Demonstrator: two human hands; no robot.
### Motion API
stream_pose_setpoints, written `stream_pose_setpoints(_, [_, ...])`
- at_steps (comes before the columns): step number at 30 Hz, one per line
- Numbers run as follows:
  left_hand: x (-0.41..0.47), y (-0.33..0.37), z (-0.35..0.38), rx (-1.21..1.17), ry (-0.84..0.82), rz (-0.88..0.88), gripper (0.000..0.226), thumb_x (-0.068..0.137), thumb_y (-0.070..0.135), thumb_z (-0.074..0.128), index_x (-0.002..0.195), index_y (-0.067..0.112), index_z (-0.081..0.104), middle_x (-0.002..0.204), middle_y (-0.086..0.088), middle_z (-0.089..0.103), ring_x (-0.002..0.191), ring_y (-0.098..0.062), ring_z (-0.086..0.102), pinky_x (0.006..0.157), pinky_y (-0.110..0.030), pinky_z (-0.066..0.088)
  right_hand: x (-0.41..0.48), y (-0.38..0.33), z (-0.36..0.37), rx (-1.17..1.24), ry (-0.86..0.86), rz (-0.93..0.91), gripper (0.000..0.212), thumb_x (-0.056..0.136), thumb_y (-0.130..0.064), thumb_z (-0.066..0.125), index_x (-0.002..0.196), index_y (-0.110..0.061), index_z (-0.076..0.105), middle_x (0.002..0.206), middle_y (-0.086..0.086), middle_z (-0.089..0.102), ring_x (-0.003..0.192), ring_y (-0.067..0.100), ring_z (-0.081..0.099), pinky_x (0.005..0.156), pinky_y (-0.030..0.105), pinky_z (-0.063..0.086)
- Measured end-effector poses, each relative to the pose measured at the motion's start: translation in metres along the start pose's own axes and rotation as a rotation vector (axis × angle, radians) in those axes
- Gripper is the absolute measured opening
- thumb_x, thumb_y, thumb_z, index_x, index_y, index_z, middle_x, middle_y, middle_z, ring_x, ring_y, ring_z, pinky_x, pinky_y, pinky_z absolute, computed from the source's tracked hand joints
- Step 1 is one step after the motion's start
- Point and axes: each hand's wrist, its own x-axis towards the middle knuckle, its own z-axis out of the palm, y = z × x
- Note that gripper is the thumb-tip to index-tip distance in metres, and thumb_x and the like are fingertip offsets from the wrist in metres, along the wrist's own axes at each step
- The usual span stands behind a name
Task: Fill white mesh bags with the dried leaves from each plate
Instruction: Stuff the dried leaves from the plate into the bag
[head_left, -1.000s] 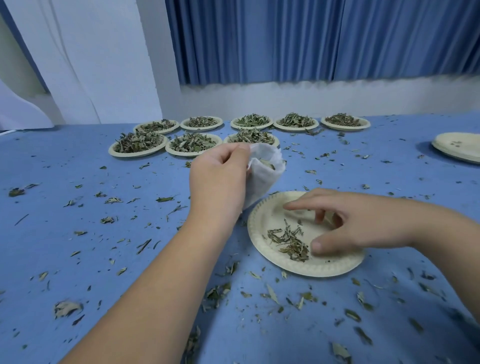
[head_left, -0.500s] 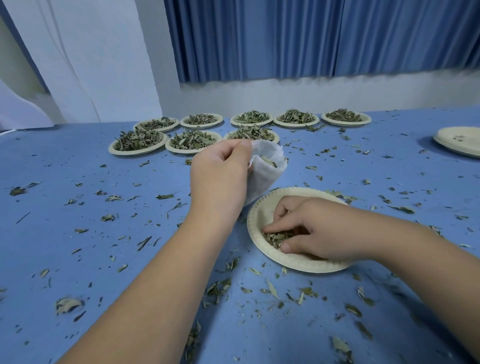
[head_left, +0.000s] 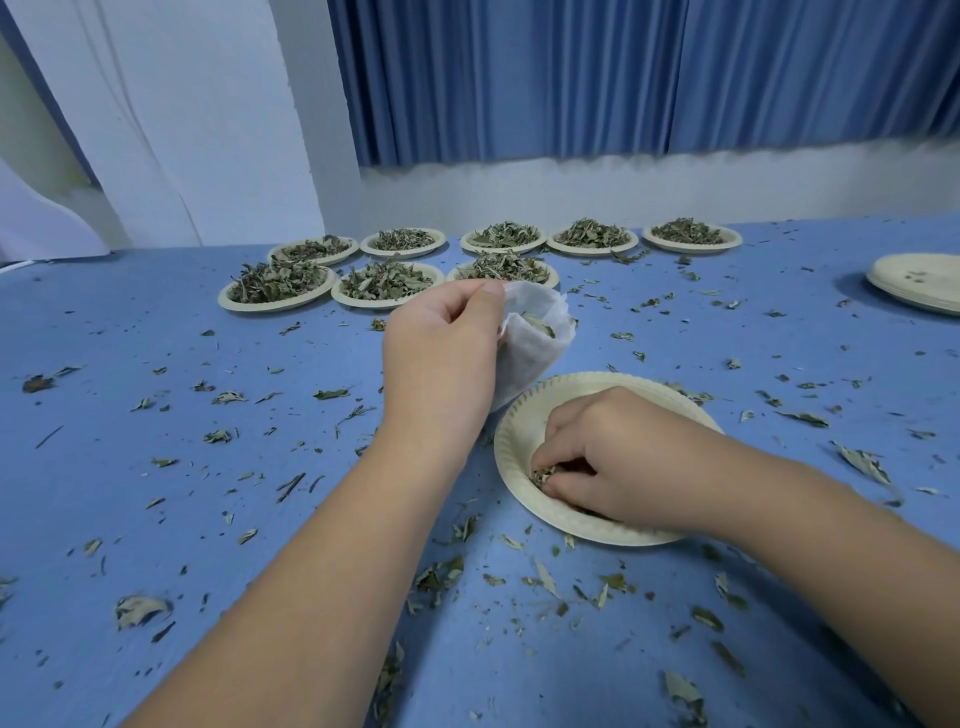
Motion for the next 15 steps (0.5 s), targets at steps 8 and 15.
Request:
stream_pose_setpoints(8, [0.001, 0.0, -0.001, 0.001, 0.008, -0.005, 0.037, 0.093, 0.018, 0.058, 0.06, 0.029, 0.071, 0.052, 0.011, 0.045, 0.05, -0.01, 0.037, 0.055, -0.028, 0.031, -0.008, 0.015, -0.014, 0.397, 0.111, 0.136, 0.012, 0.081, -0.028, 0.072, 0.079, -0.04, 0.073, 0.078, -0.023, 0.066, 0.074, -0.007, 0.06, 0.073, 0.017, 0.047])
stream_pose_setpoints(15, [0.0, 0.0, 0.001, 0.033, 0.005, -0.003, 0.029, 0.093, 0.02, 0.059, 0.065, 0.018, 0.069, 0.052, 0.01, 0.045, 0.052, -0.012, 0.039, 0.057, -0.03, 0.034, -0.02, 0.017, -0.063, 0.737, 0.41, 0.084, 0.009, 0.074, -0.023, 0.074, 0.079, -0.03, 0.077, 0.069, 0.013, 0.067, 0.055, 0.013, 0.054, 0.051, 0.016, 0.046])
